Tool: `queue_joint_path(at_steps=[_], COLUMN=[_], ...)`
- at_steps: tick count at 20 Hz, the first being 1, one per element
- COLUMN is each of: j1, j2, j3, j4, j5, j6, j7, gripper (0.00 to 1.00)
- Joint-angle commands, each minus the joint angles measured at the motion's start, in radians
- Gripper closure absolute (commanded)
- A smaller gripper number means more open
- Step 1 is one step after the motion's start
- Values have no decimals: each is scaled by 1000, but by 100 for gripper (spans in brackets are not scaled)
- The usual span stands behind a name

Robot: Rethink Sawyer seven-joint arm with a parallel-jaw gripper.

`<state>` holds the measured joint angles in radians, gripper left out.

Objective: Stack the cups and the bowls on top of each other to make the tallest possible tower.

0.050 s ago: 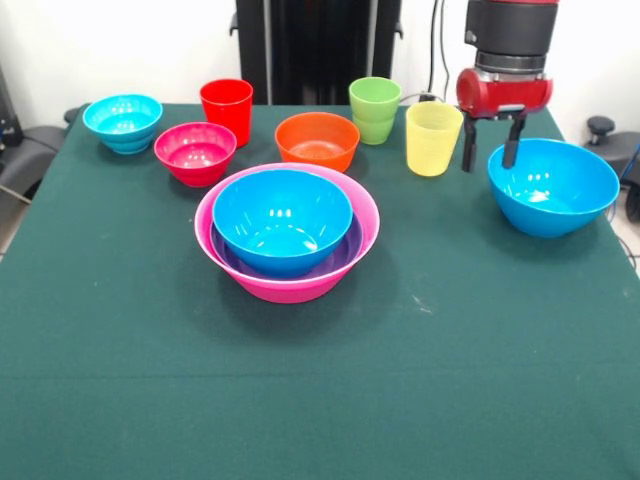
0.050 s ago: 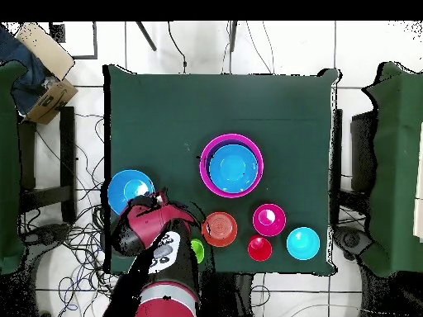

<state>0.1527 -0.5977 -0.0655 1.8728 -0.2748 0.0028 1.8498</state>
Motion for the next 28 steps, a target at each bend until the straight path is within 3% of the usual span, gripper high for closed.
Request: queue_joint_path(at_steps=[1, 5, 8, 11, 15, 21, 28], j1=[58, 92, 67, 77, 81, 63, 63], j2=[55, 75, 120, 213, 275, 262, 259], j3=[5, -9, 23, 8, 6, 34, 46], j4=[-93, -120, -150, -234, -304, -319, -315], j5=[57, 81, 80, 100, 109, 102, 92], j6=[22, 53, 165, 323, 436, 500, 496], j7=[143, 141, 87, 51, 41, 42, 53], gripper=[0, 0, 0, 0, 0, 0, 0])
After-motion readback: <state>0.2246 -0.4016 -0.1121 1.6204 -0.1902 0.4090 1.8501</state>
